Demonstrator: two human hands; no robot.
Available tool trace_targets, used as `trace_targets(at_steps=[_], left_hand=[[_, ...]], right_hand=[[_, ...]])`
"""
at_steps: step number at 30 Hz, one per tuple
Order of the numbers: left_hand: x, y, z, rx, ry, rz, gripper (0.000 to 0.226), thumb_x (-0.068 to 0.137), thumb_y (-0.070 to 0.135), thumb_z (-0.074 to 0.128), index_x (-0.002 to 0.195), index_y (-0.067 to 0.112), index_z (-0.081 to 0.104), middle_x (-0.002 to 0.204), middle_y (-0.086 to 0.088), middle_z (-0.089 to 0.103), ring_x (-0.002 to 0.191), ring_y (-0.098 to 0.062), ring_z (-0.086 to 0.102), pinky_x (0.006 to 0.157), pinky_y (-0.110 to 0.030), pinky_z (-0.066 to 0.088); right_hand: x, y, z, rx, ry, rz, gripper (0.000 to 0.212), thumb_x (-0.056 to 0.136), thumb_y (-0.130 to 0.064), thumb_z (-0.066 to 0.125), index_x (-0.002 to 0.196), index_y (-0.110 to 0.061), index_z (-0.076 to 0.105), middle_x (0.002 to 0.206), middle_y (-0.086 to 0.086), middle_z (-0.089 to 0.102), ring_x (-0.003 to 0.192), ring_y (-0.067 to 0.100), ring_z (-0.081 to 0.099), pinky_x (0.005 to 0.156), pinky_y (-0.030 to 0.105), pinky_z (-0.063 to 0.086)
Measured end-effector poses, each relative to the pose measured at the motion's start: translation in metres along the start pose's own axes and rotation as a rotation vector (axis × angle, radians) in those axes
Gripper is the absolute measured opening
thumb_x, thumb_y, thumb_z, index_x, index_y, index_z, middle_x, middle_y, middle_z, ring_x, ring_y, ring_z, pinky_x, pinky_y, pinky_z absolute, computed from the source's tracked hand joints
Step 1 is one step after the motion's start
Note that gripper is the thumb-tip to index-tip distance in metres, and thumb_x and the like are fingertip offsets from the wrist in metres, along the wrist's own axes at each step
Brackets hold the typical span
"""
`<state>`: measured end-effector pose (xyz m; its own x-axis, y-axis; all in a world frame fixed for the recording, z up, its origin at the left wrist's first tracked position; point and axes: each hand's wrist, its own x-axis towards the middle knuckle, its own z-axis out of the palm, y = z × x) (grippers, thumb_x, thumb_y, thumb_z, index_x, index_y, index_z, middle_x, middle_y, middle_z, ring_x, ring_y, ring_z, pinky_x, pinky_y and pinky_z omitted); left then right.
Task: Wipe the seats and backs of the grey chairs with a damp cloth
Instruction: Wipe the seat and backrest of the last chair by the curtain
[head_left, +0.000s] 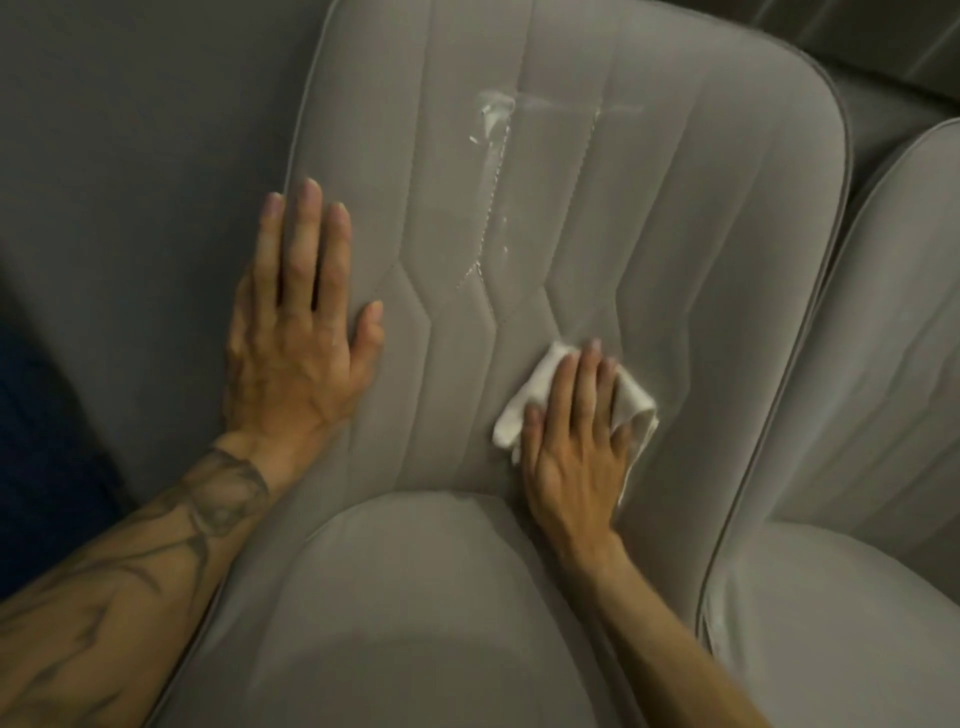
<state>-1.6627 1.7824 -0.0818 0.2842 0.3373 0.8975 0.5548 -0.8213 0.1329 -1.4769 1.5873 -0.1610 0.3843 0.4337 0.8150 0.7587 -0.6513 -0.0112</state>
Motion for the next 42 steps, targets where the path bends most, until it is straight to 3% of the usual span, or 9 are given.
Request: trace_targets(at_steps=[5, 10, 15, 17, 20, 23, 27, 34, 42], left_hand=[[-0.001, 0.001, -0.002, -0.005, -0.005, -0.004, 0.069, 0.11, 0.039, 0.038, 0.169, 0.013, 0.013, 0.176, -0.011, 0.013, 0.164, -0.03, 0.011, 0.116, -0.054, 0.043], [0.0, 0.001, -0.003, -0.001, -0.004, 0.002, 0.07, 0.108, 0.037, 0.04, 0.169, 0.013, 0.014, 0.176, -0.012, 0.014, 0.164, -0.031, 0.012, 0.117, -0.05, 0.04], [-0.001, 0.003, -0.005, -0.009, -0.009, -0.001, 0.069, 0.108, 0.035, 0.041, 0.168, 0.012, 0.016, 0.176, -0.013, 0.016, 0.163, -0.032, 0.013, 0.118, -0.047, 0.039], [-0.001, 0.003, -0.006, -0.005, -0.015, 0.0, 0.07, 0.108, 0.036, 0.04, 0.168, 0.012, 0.015, 0.176, -0.012, 0.015, 0.164, -0.032, 0.012, 0.117, -0.049, 0.04], [-0.001, 0.002, -0.004, -0.007, -0.005, 0.0, 0.07, 0.108, 0.037, 0.038, 0.169, 0.014, 0.013, 0.176, -0.011, 0.014, 0.164, -0.031, 0.011, 0.116, -0.05, 0.041], [0.0, 0.001, -0.003, -0.015, 0.001, 0.011, 0.07, 0.108, 0.037, 0.038, 0.169, 0.013, 0.013, 0.176, -0.012, 0.014, 0.164, -0.031, 0.011, 0.117, -0.049, 0.04], [0.0, 0.001, -0.004, -0.013, 0.0, 0.008, 0.07, 0.108, 0.036, 0.039, 0.168, 0.012, 0.015, 0.176, -0.013, 0.015, 0.164, -0.032, 0.012, 0.12, -0.048, 0.037], [-0.001, -0.001, 0.0, 0.0, 0.011, 0.007, 0.07, 0.108, 0.039, 0.037, 0.169, 0.015, 0.012, 0.177, -0.008, 0.011, 0.164, -0.028, 0.01, 0.113, -0.05, 0.042], [0.0, 0.003, -0.004, -0.015, -0.014, -0.002, 0.07, 0.108, 0.038, 0.037, 0.169, 0.014, 0.013, 0.177, -0.01, 0.012, 0.164, -0.029, 0.01, 0.111, -0.055, 0.047]], right_hand=[[-0.011, 0.004, 0.004, 0.079, -0.043, -0.087, 0.064, 0.112, -0.036, 0.034, 0.166, -0.018, 0.006, 0.175, 0.001, 0.001, 0.162, 0.022, 0.009, 0.115, 0.065, 0.034], [0.038, 0.003, 0.005, 0.055, 0.072, -0.039, 0.062, 0.112, -0.039, 0.031, 0.166, -0.018, 0.007, 0.175, 0.0, 0.001, 0.162, 0.022, 0.005, 0.129, 0.054, 0.009], [-0.023, 0.02, 0.004, 0.014, -0.191, -0.46, 0.069, 0.109, -0.037, 0.039, 0.166, -0.019, 0.003, 0.174, -0.004, -0.001, 0.161, 0.019, 0.0, 0.113, 0.057, 0.037], [-0.003, 0.03, 0.007, -0.024, -0.184, -0.583, 0.075, 0.105, -0.032, 0.048, 0.166, -0.018, 0.007, 0.175, -0.003, -0.002, 0.162, 0.019, 0.003, 0.121, 0.05, 0.024], [0.011, 0.019, 0.014, -0.005, -0.091, -0.364, 0.067, 0.109, -0.034, 0.04, 0.166, -0.02, 0.009, 0.175, -0.001, 0.002, 0.162, 0.019, 0.004, 0.124, 0.046, 0.012], [-0.023, -0.006, 0.016, 0.076, -0.094, -0.149, 0.065, 0.11, -0.039, 0.033, 0.166, -0.02, 0.005, 0.175, -0.001, 0.001, 0.162, 0.018, 0.003, 0.115, 0.059, 0.038], [-0.019, -0.002, 0.005, 0.095, -0.121, -0.262, 0.073, 0.108, -0.044, 0.035, 0.165, -0.024, -0.007, 0.173, -0.003, -0.003, 0.16, 0.013, -0.002, 0.112, 0.059, 0.042], [0.134, 0.0, -0.025, 0.008, 0.19, -0.143, 0.068, 0.108, -0.051, 0.037, 0.166, -0.031, 0.007, 0.174, 0.003, 0.004, 0.161, 0.025, -0.002, 0.127, 0.047, -0.001], [0.084, 0.002, -0.024, 0.002, 0.046, -0.162, 0.066, 0.11, -0.048, 0.036, 0.165, -0.033, 0.004, 0.174, 0.0, 0.001, 0.162, 0.023, -0.003, 0.125, 0.059, 0.019]])
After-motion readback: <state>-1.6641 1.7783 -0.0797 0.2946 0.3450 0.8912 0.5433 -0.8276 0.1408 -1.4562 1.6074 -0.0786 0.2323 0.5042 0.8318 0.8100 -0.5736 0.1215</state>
